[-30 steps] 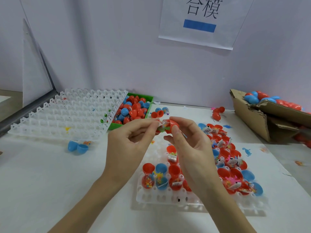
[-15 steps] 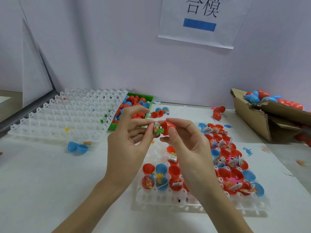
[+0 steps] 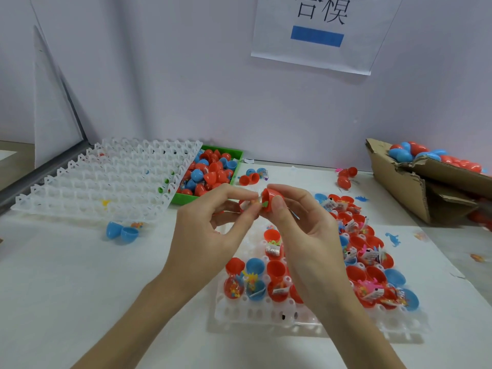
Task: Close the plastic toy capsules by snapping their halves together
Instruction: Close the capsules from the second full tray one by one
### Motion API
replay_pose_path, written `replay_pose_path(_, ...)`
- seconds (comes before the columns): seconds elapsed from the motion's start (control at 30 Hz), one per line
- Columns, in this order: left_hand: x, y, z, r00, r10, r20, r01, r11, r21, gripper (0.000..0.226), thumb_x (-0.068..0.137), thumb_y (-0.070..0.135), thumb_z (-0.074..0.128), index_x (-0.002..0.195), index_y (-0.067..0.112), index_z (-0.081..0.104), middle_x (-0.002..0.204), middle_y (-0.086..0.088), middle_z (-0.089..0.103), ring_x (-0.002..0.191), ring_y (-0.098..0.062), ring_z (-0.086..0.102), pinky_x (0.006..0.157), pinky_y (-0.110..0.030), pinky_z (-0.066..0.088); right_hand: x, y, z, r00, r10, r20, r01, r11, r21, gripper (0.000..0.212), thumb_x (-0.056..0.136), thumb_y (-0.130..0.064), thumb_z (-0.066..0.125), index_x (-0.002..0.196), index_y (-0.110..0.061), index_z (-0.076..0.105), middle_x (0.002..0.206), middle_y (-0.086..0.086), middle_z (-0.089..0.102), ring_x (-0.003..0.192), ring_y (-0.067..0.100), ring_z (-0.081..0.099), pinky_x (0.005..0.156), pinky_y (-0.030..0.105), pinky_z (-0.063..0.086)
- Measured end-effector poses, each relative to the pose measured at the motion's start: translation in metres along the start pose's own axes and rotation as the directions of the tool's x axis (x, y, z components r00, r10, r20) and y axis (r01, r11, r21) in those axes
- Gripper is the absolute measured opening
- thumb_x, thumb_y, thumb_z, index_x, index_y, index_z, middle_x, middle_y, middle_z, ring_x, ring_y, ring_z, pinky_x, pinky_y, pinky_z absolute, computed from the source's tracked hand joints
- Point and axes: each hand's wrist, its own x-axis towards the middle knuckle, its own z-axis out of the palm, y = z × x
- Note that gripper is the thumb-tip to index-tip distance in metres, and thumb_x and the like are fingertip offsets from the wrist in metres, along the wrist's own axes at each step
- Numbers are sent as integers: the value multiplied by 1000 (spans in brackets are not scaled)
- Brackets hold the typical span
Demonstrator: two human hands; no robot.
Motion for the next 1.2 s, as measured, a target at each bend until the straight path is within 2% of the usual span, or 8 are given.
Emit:
replay_pose_path(0.17, 1, -1, 0, 996, 84, 16, -86, 990, 116, 21, 92, 13, 76, 113, 11, 78, 109, 5, 77, 105, -11, 73, 85, -19, 59, 0, 2, 0, 1000, -24, -10, 23, 997, -76, 21, 86, -37, 72, 107, -31, 73, 105, -12, 76, 103, 9, 72, 83, 14, 56)
replay_pose_path(0.3, 3, 0, -1, 997, -71, -7, 71, 996, -53, 20, 90, 10, 80, 107, 19, 75, 100, 10, 78, 99, -12, 75, 83, -18, 59, -1, 2, 0, 999, -10, 33, 12, 998, -70, 14, 91, -30, 72, 105, -35, 72, 109, -8, 76, 107, 15, 72, 93, 21, 56)
replay_pose_path(0.4, 5, 0, -3, 996, -89, -7, 88, 993, -82, 16, 88, 10, 82, 99, 18, 74, 97, 10, 78, 95, -14, 76, 81, -20, 60, -1, 2, 1, 1000, -13, 19, 13, 999, -39, 15, 93, -31, 71, 107, -30, 74, 109, -6, 77, 107, 17, 73, 91, 22, 57)
replay_pose_path(0.67, 4, -1, -6, 980, 179, 82, -191, 965, 178, 20, 90, 6, 78, 110, 9, 79, 117, 2, 76, 111, -5, 71, 92, -18, 56, 0, 2, -1, 999, -5, 35, 4, 1000, 20, 17, 93, -26, 71, 109, -24, 73, 109, -2, 76, 105, 19, 74, 83, 23, 60)
replay_pose_path(0.8, 3, -1, -2, 998, 4, 64, -4, 1000, -10, 17, 93, 5, 76, 107, 12, 71, 107, 9, 75, 104, -15, 73, 87, -22, 59, 1, 6, 0, 989, -141, 41, 146, 977, -153, 14, 95, -27, 68, 109, -27, 69, 109, -10, 74, 105, 17, 72, 84, 24, 60)
replay_pose_path(0.9, 4, 2, -2, 988, -144, 45, 150, 970, -192, 31, 89, 12, 80, 114, 17, 62, 104, 7, 76, 100, -16, 75, 86, -22, 59, 3, 7, 0, 921, -372, 113, 386, 840, -382, 15, 96, -27, 63, 111, -31, 63, 107, -21, 69, 106, 10, 68, 87, 15, 54)
replay_pose_path(0.97, 5, 1, -4, 987, -145, 74, 157, 967, -199, 30, 88, 17, 78, 116, 19, 68, 104, 7, 77, 101, -18, 75, 89, -26, 60, 5, 8, -3, 882, -439, 168, 466, 767, -441, 19, 97, -26, 61, 116, -29, 62, 110, -17, 68, 107, 9, 66, 88, 14, 52)
replay_pose_path(1.2, 7, 4, -6, 990, -94, 109, 108, 985, -133, 19, 94, 9, 75, 110, 18, 76, 101, 5, 78, 97, -20, 76, 87, -27, 61, 1, 6, -1, 986, -163, 38, 165, 985, -57, 21, 101, -24, 58, 117, -18, 70, 111, -6, 74, 111, 17, 70, 85, 19, 57)
